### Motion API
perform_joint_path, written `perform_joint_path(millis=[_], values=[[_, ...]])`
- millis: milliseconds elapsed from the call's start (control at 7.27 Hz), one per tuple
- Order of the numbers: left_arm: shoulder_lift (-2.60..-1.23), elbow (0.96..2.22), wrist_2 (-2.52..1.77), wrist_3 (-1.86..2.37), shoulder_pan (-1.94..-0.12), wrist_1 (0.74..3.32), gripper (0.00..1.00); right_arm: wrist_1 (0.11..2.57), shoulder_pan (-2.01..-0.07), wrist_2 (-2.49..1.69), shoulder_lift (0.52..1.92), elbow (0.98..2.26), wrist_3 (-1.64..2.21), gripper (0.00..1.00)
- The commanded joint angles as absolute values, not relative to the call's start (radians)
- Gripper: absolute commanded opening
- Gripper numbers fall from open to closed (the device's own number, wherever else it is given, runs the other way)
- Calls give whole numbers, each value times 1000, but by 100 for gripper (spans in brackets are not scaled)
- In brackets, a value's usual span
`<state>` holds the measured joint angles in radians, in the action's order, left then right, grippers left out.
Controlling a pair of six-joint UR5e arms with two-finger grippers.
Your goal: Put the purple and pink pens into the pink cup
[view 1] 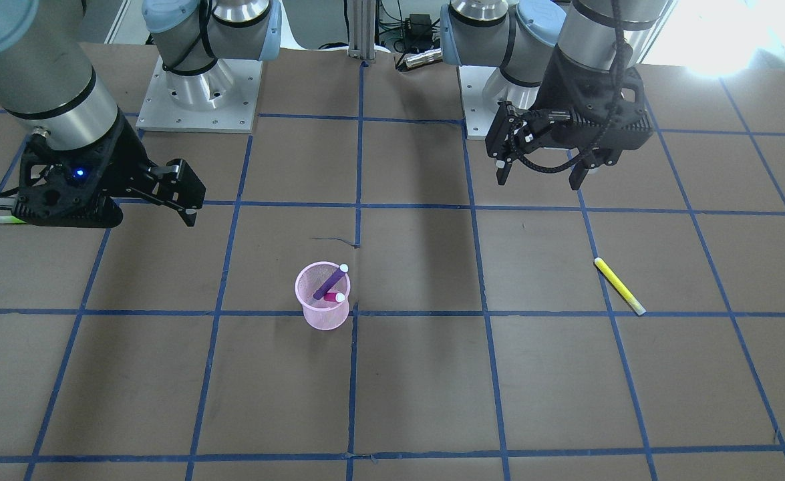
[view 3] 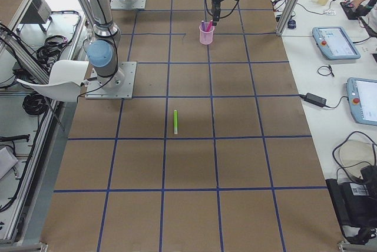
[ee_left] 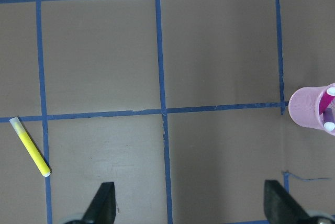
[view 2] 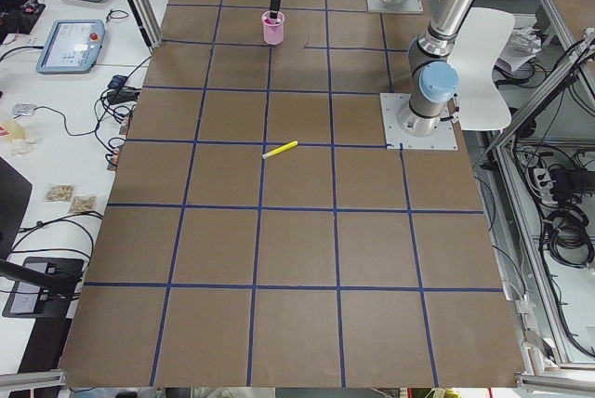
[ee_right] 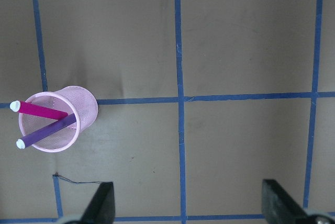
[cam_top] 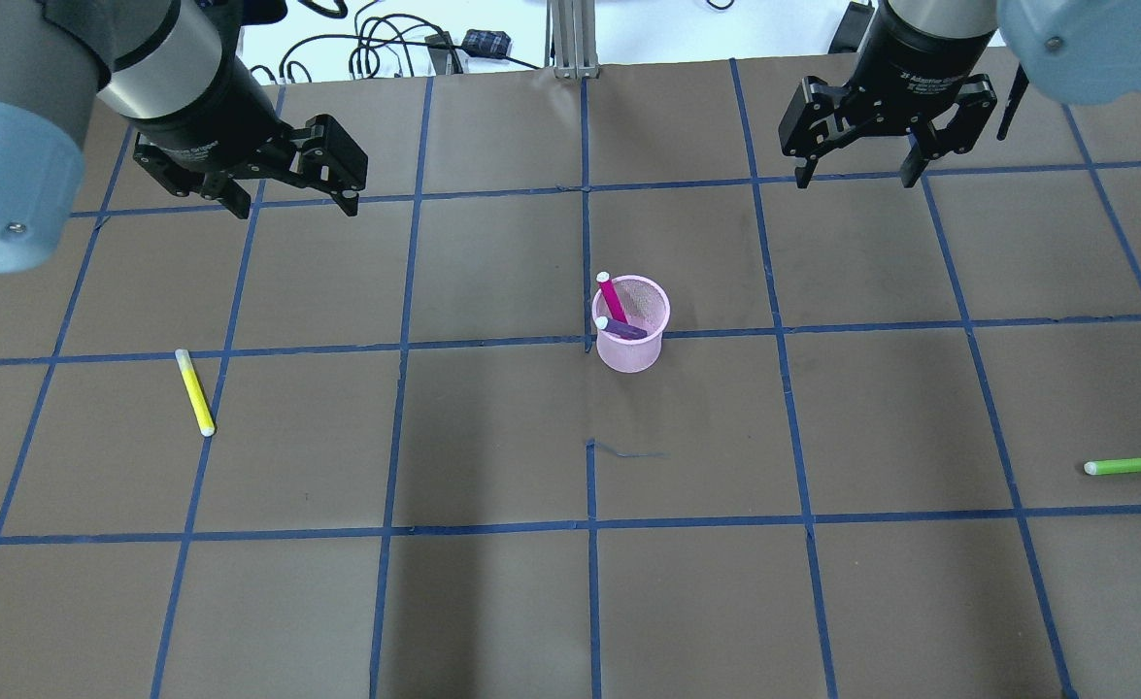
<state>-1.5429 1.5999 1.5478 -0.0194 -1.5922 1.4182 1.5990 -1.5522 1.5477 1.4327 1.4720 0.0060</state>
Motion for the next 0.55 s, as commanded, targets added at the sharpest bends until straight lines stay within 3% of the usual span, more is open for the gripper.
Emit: perform_joint_path(millis=[0,413], values=[[-1542,1600,1548,-20,-1592,1417,100,1592,-1558,1545,1446,1482,17,100],[-1540,1601,1549,-57,-1591,1419,100,1574,-1557,1543,1462,1489,2,100]])
